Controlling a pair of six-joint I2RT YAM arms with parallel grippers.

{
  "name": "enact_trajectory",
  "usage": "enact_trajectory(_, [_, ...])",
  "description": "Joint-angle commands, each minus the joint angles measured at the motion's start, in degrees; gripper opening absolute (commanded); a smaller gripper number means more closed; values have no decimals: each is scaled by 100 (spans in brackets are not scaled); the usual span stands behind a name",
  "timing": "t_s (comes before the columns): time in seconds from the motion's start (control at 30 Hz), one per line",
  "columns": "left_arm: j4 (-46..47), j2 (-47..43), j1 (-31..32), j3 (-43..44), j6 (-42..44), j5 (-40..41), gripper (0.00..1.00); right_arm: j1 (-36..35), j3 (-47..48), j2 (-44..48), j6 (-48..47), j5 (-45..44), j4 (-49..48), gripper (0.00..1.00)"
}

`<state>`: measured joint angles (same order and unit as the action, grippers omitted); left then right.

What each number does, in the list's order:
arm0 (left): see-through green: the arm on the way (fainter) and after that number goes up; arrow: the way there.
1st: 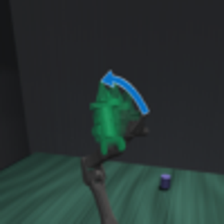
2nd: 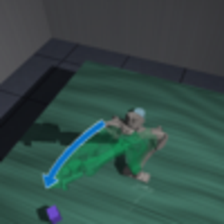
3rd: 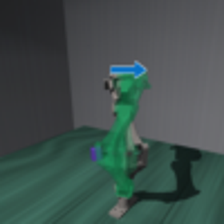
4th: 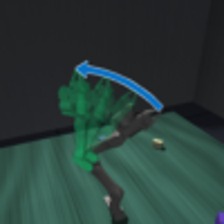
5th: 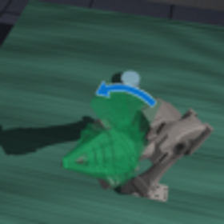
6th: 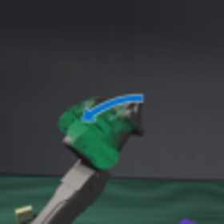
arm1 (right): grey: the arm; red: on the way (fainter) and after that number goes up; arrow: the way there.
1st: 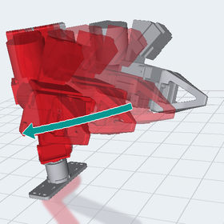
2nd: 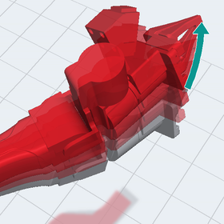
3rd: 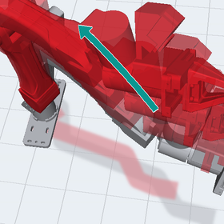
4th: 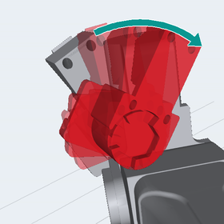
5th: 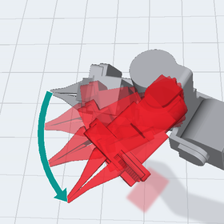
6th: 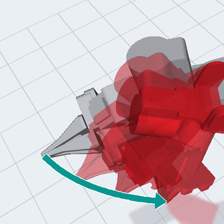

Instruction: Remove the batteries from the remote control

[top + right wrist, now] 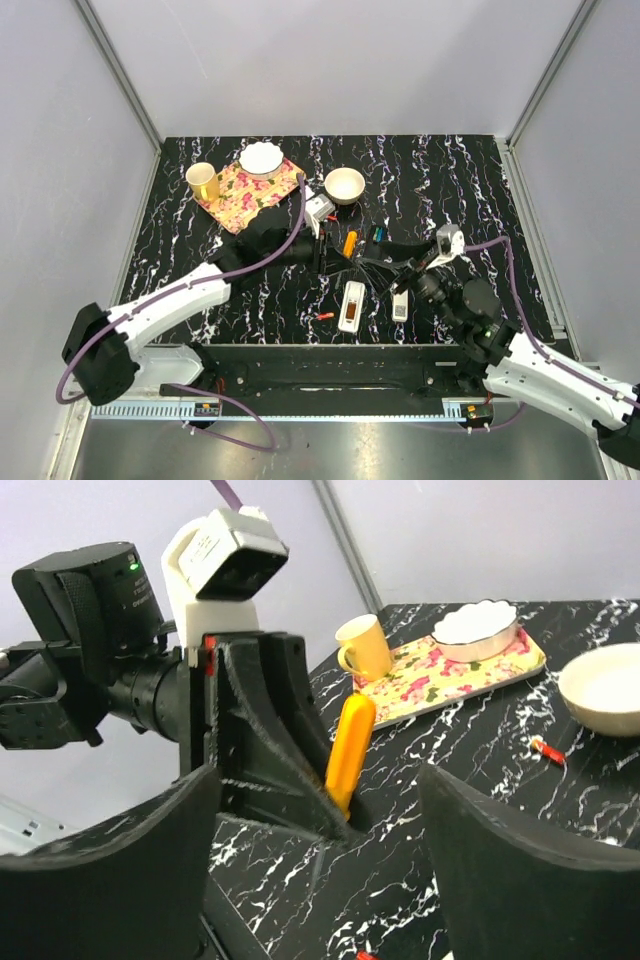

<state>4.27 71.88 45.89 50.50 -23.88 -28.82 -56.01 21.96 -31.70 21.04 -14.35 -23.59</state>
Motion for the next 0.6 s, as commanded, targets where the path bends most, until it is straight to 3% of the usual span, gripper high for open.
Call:
enact_trajectory(0.0, [-874,-787,-36,-189,305,297,0,869,599,-423,312,2325,259,94])
enact_trajectory(0.2, [-1165,-1386,-80,-365,366,184,0,1697,1021,-1557,1147,4507,-678,96])
enact_trajectory(0.4, [-1201,-1457,-80,-269,358,43,0,1804,1153,-2585,2184,5450,-2330,77])
enact_trajectory(0.57, [-1201,-1387,-80,-120,375,61,0,1804,1268,-2929,2466,5496,-2465,62])
